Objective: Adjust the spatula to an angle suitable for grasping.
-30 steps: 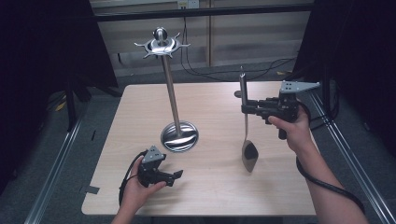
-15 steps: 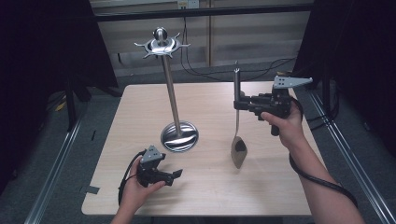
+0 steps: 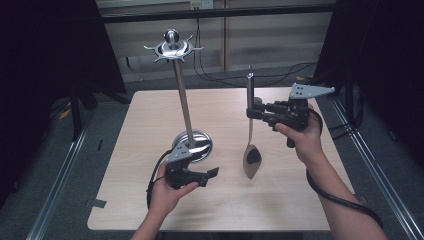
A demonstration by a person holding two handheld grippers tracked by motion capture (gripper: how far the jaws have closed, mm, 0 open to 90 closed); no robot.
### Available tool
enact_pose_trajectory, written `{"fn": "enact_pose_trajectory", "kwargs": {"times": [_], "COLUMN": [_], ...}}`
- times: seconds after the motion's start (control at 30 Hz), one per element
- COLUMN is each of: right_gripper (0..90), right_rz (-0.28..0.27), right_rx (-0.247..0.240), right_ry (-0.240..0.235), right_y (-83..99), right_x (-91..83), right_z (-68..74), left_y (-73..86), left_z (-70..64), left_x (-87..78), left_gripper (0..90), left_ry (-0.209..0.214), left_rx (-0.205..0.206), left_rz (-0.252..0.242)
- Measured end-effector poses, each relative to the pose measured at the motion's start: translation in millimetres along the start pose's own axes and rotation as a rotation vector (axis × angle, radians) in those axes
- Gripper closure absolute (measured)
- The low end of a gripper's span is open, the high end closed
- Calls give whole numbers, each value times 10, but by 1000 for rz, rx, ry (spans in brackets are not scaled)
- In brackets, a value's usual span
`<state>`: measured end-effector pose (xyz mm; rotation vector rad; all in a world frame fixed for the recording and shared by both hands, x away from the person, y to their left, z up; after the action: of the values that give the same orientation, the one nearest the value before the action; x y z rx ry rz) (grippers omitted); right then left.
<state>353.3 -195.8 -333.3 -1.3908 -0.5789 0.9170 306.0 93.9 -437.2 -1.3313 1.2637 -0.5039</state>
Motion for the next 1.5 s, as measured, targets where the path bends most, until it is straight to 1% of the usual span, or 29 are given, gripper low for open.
{"fn": "enact_pose_trajectory", "kwargs": {"times": [0.03,0.1,0.13,0.17,0.2,0.23,0.27,0.3,0.33,0.37,0.4,0.43,0.47,0.5,0.53,0.57,0.67,0.7,0.77,0.8,0.87,0.9,1.03,1.07,1.17,1.23,1.37,1.4,1.5], "right_gripper": [707,707,707,707,707,706,707,707,706,706,706,706,706,707,706,706,706,706,706,706,706,706,706,706,705,705,705,705,705], "right_rz": [0,-7,-14,-14,-18,-17,-18,-20,-24,-24,-28,-29,-30,-28,-32,-38,-42,-48,-55,-60,-59,-59,-62,-65,-62,-60,-66,-66,-69], "right_rx": [0,-3,-4,-4,2,3,2,1,-10,-10,-11,-9,-7,-6,-4,-7,-10,-5,-5,-5,-9,-8,-2,2,-1,0,0,7,10], "right_ry": [0,8,12,12,13,10,16,16,28,28,32,35,32,32,33,34,33,29,31,25,26,22,24,21,17,22,19,14,15], "right_y": [0,-11,-19,-19,-23,-25,-26,-24,-16,-16,-11,-6,0,6,10,11,3,-6,-16,-20,-23,-22,-13,-11,-9,-9,-12,-14,-16], "right_x": [0,7,14,14,20,24,27,29,25,25,25,24,29,36,42,49,84,109,125,134,150,156,165,166,183,184,190,190,192], "right_z": [0,28,54,54,80,100,118,133,151,151,161,173,182,197,212,225,276,305,328,337,352,360,371,373,388,393,403,411,420], "left_y": [0,-153,-290,-290,-350,-397,-438,-472,-523,-523,-549,-575,-601,-627,-649,-669,-713,-741,-764,-773,-787,-791,-798,-802,-819,-835,-860,-857,-852], "left_z": [0,-81,-142,-142,-158,-171,-173,-180,-206,-206,-198,-213,-227,-241,-241,-250,-276,-288,-289,-286,-284,-280,-273,-277,-281,-287,-299,-293,-291], "left_x": [0,74,144,144,170,192,202,218,246,246,249,270,285,298,310,324,373,382,372,364,346,337,304,302,284,272,271,271,271], "left_gripper": [188,213,257,269,269,296,311,332,347,372,372,397,413,432,454,489,532,538,559,571,602,616,655,655,678,686,712,713,724], "left_ry": [0,10,15,15,23,17,18,26,-19,-19,18,16,12,-30,1,-9,-12,-21,-37,-31,-57,-50,-54,-51,-64,-74,-80,-90,-87], "left_rx": [0,12,28,28,38,36,39,30,27,27,41,30,32,47,54,65,81,87,87,86,83,79,85,77,86,104,107,114,116], "left_rz": [0,-31,-57,-57,-73,-91,-95,-109,-116,-116,-109,-132,-135,-141,-150,-152,-164,-186,-205,-216,-228,-240,-244,-257,-271,-264,-281,-283,-289]}}
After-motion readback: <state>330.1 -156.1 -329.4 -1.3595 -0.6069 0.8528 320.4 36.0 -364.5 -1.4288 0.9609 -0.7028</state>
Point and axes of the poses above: each handheld gripper's, and its own axes: x roughly forward along the jaws, y roughly out of its underside, z roughly to its left, the point moved 2 cm from there along x, roughly forward along the jaws, and after that the axes turned 6 degrees about y, right-handed, at the moved point
